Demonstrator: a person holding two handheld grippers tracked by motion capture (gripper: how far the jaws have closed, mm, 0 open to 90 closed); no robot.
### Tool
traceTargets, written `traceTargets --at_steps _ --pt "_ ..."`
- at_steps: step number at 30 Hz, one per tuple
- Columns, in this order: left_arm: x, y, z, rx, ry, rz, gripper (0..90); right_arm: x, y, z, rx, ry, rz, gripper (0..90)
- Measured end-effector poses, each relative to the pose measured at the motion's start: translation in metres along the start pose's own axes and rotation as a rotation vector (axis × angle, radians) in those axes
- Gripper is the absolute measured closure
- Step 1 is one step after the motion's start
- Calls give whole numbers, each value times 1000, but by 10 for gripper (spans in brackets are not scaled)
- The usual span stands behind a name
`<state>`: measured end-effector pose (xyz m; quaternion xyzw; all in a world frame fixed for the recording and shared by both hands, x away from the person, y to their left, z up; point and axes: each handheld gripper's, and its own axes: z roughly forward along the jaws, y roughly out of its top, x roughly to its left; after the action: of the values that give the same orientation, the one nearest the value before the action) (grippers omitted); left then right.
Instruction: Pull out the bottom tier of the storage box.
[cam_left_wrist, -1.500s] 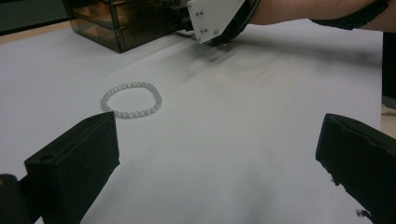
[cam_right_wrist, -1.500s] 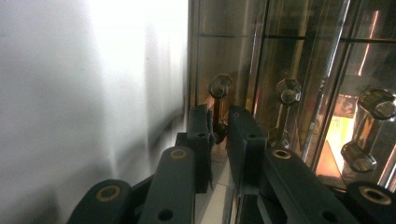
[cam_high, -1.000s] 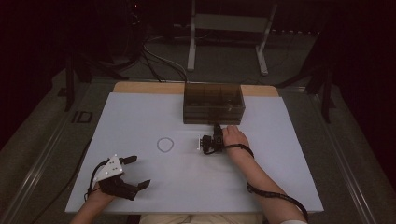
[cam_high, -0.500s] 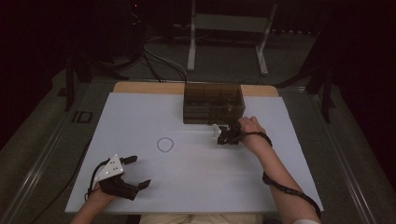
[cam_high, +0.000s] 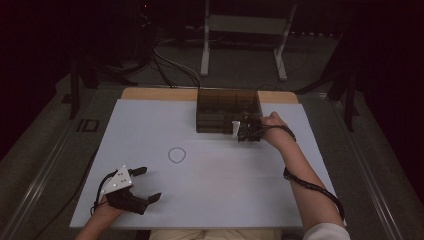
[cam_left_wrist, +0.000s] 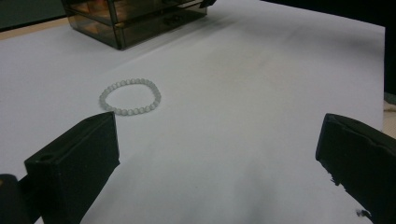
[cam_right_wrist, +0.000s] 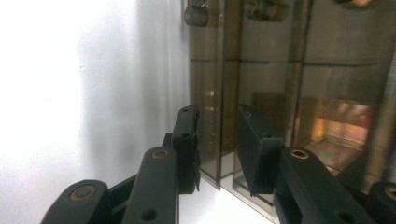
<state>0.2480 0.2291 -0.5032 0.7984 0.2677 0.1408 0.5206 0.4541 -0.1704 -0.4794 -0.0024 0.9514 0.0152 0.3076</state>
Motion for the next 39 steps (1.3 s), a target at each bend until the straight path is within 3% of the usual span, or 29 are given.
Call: traceTargets --at_steps 9,14,25,39 --pt "1 0 0 -1 -2 -1 8 -7 8 15 36 79 -38 754" --pt "1 0 0 1 -3 -1 8 -14 8 15 36 108 -38 832" --pt "1 0 0 2 -2 -3 9 -25 10 15 47 191 -50 856" --pt "1 -1 0 2 -2 -7 9 -21 6 7 18 248 -39 864"
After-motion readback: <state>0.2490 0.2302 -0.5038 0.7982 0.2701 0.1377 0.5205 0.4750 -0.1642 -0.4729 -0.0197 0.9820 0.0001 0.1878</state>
